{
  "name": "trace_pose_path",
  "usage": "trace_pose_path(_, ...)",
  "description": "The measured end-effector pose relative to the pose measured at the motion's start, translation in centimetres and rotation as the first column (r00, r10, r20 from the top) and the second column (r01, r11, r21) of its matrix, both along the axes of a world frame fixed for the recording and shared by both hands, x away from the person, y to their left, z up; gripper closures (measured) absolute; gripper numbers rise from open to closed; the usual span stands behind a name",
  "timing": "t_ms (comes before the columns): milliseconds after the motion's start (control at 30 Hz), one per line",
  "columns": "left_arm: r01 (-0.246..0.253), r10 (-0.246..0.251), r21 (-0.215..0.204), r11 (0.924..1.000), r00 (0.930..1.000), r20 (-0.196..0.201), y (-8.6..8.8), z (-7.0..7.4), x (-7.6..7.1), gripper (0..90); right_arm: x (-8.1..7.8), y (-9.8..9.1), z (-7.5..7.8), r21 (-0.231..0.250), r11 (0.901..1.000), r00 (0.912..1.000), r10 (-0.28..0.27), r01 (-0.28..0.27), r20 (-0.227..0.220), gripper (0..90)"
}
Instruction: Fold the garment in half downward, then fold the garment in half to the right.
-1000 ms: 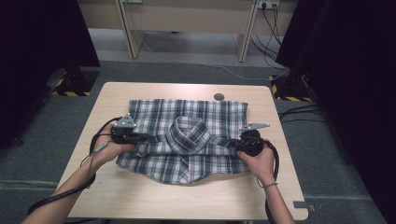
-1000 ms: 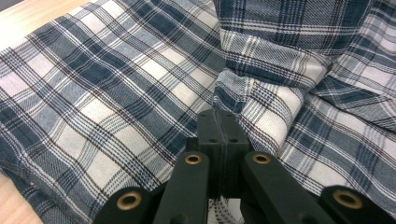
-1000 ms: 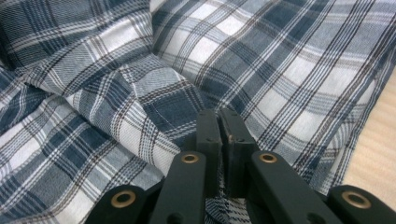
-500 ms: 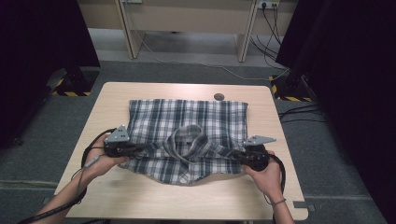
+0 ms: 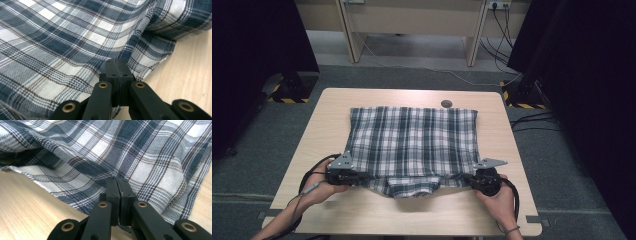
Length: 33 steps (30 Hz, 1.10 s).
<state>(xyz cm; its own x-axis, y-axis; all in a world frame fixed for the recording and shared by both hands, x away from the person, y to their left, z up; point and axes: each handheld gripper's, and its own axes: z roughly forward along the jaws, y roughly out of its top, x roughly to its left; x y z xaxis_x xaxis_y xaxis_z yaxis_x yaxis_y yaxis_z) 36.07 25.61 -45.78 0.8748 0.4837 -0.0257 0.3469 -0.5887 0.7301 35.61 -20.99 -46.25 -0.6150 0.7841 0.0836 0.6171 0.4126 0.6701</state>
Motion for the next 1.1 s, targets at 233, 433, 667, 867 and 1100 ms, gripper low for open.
trace_pose_path(233,0.024,-0.024,-0.001,0.9997,0.9997,-0.004,-0.7,-0.2,-0.5,89.1,-1.0,-0.8,-0.1,0.004,0.9998,0.9999,-0.017,0.017,-0.001,89.6)
trace_pose_path(433,-0.007,0.008,-0.048,0.9988,0.9997,0.023,-0.2,0.2,-0.9,70.8,-1.4,-1.2,0.2,0.064,0.9975,0.9995,-0.029,0.028,0.013,65.6)
trace_pose_path(667,-0.178,0.188,-0.195,0.9646,0.9817,0.033,2.1,2.3,-0.3,27.2,-0.7,-3.4,2.3,0.185,0.9697,0.9812,-0.176,0.159,0.079,43.0)
trace_pose_path(867,-0.32,0.333,-0.215,0.9228,0.9423,0.03,3.6,2.7,2.3,23.9,1.0,-4.7,2.9,0.207,0.9399,0.9498,-0.297,0.272,0.099,39.7)
trace_pose_path(1100,-0.396,0.407,-0.205,0.8953,0.9134,0.014,4.8,2.4,3.7,23.7,1.5,-4.8,2.8,0.202,0.9351,0.9452,-0.314,0.291,0.09,39.2)
